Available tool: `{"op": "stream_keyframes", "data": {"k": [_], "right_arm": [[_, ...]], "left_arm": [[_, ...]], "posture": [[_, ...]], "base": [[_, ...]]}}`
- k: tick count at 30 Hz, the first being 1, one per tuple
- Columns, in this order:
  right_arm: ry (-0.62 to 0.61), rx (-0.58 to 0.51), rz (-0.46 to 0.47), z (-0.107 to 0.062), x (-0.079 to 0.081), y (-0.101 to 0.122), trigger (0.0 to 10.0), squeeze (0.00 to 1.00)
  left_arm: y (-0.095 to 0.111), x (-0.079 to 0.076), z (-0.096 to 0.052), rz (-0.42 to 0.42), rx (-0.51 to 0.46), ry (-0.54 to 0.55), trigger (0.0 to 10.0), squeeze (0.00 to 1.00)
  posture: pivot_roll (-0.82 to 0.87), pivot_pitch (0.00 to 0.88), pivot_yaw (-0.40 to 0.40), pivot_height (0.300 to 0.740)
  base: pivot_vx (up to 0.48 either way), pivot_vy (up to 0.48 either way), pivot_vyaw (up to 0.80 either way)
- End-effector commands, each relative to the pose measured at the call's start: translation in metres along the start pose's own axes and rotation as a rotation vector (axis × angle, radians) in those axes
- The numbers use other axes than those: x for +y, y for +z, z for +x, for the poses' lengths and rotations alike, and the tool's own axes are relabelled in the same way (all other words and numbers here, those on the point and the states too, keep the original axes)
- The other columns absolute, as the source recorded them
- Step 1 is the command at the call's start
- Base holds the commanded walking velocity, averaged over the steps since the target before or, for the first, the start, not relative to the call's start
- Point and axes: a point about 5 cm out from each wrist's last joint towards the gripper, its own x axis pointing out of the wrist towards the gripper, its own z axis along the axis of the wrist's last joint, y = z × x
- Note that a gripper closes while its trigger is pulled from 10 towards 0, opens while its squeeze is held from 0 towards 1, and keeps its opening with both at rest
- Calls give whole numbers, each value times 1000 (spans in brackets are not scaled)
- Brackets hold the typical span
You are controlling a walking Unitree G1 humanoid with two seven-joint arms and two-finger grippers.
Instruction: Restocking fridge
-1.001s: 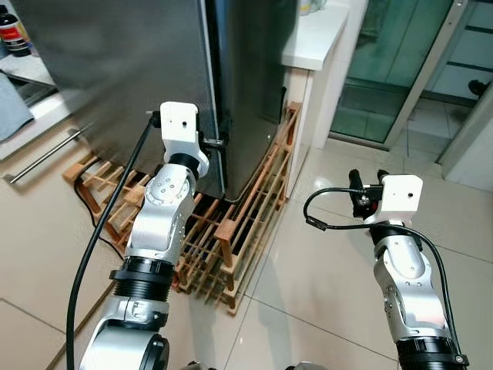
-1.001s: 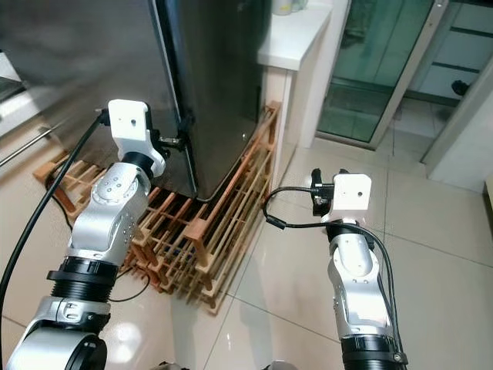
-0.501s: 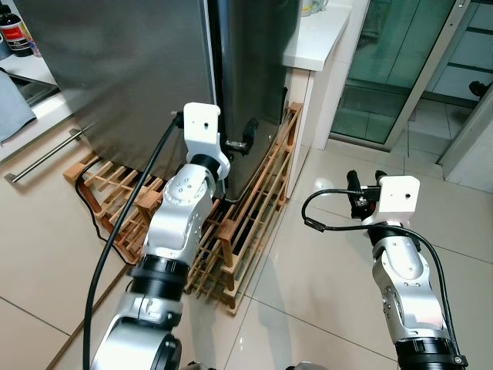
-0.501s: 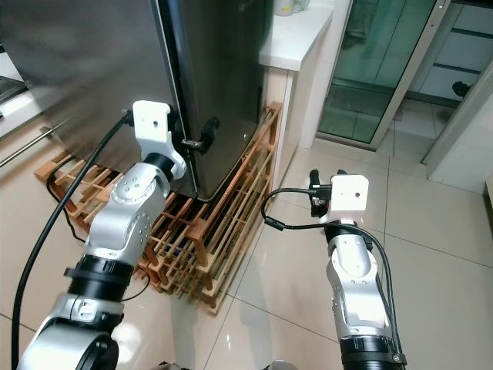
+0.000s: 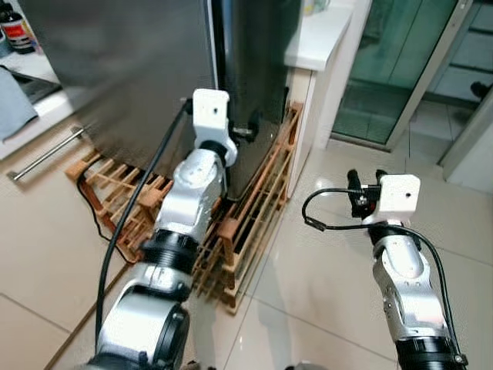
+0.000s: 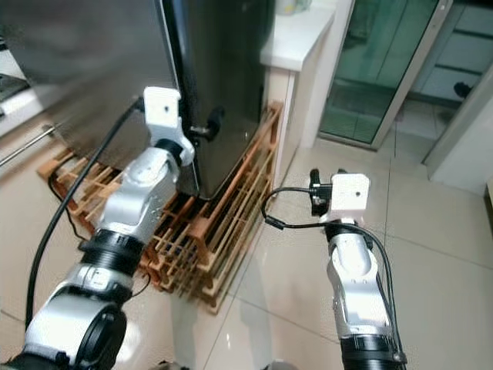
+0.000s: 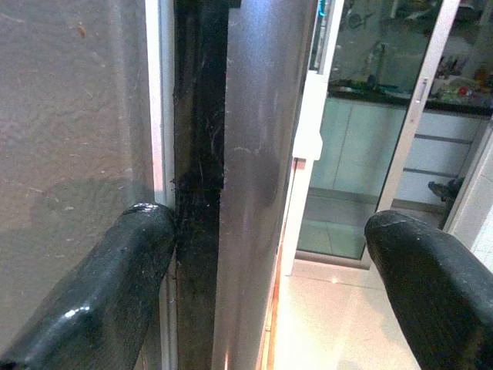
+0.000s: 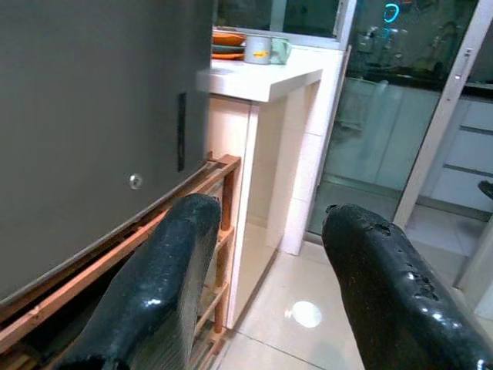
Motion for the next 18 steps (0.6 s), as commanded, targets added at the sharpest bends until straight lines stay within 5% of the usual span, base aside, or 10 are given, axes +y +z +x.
{"op": "stream_keyframes", "data": {"k": [1, 3, 4, 11, 12, 13, 14, 18], "right_arm": [[3, -7, 2, 3, 1, 3, 10000, 0], [2, -7, 2, 3, 0, 3, 10000, 0], [7, -4, 2, 2, 2, 2, 10000, 0], [63, 18, 19, -1, 12, -2, 10000, 0], [164, 74, 30, -8, 25, -12, 10000, 0], [203, 101, 33, -12, 30, -16, 10000, 0], [203, 101, 33, -12, 30, -16, 10000, 0], [254, 122, 33, -16, 40, -21, 10000, 0]], "left_arm": [[6, -8, 6, -1, -17, -35, 10000, 0], [8, -15, 7, -14, -29, -77, 10000, 0], [11, -36, 9, 7, -51, -223, 10000, 0], [27, -79, 4, -70, -134, -574, 10000, 0], [53, -119, -11, -317, -212, -919, 10000, 0], [64, -142, -21, -350, -246, -1081, 10000, 0], [64, -142, -21, -350, -246, -1081, 10000, 0], [82, -179, -56, -392, -301, -1439, 10000, 0]], "posture": [[-160, 0, 27, 740], [-162, 0, 29, 740], [-169, 0, 41, 740], [-179, 0, 55, 740], [-171, 0, 53, 740], [-176, 0, 50, 740], [-176, 0, 50, 740], [-194, 0, 69, 740]], "base": [[0, 0, 0], [0, 0, 0], [0, 0, 0], [0, 0, 0], [0, 0, 0], [0, 0, 0], [0, 0, 0], [0, 0, 0]]}}
